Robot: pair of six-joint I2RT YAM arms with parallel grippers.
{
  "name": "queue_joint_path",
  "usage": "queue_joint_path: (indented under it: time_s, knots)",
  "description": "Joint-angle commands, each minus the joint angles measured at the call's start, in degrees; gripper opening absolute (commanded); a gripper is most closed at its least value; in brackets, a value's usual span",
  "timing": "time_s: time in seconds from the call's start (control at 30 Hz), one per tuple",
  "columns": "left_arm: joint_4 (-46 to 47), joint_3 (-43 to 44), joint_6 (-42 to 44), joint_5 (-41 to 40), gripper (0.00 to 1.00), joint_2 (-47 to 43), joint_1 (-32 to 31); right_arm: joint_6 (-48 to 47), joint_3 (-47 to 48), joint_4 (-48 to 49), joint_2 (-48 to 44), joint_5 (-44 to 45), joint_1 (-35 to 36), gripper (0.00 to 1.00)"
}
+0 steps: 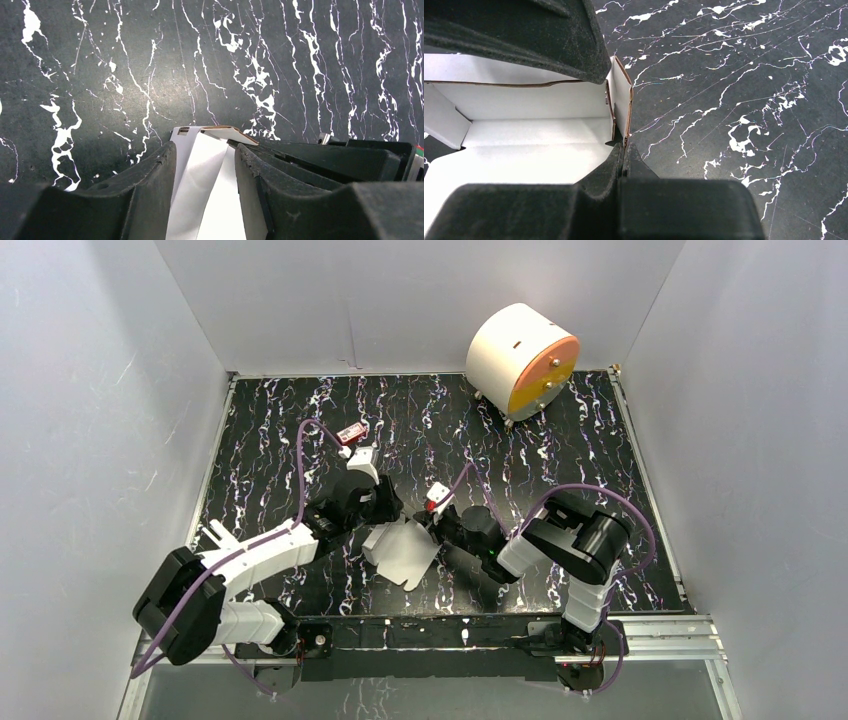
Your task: Fold the paper box
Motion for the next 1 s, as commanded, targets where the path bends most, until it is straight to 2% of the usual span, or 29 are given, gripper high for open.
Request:
queue_joint_path:
  time_s: [0.0, 0.17, 0.4, 0.53, 0.7, 0.97]
  knots:
    - [0.0, 1.2, -1.7, -4.3, 0.45, -0.5, 0.3, -0.8, -0.8, -0.5, 1.3, 0.5, 0.6, 0.0]
    - [1.8, 0.8, -2.3, -5.4, 0.42, 0.5, 0.3, -1.0, -0.4, -1.0, 1.6, -0.2, 0.7, 0.0]
    - [2.3, 1.0, -2.0, -5.2, 0.27, 3.0, 0.3, -1.8, 0.2, -1.8, 1.9, -1.1, 1.2, 0.0]
    - [3.8, -0.6, -2.1, -5.2, 0.25, 3.5, 0.3, -2.5, 0.6, -2.6, 1.5, -1.1, 1.8, 0.0]
    - [5.6, -2.3, -3.2, -5.5, 0.32, 2.3, 0.3, -2.7, 0.9, -2.8, 2.0, -0.8, 2.0, 0.0]
    - [9.1, -7.1, -6.9, -8.4, 0.45, -6.7, 0.3, -2.6, 0.6, -2.3, 2.2, 0.3, 2.0, 0.0]
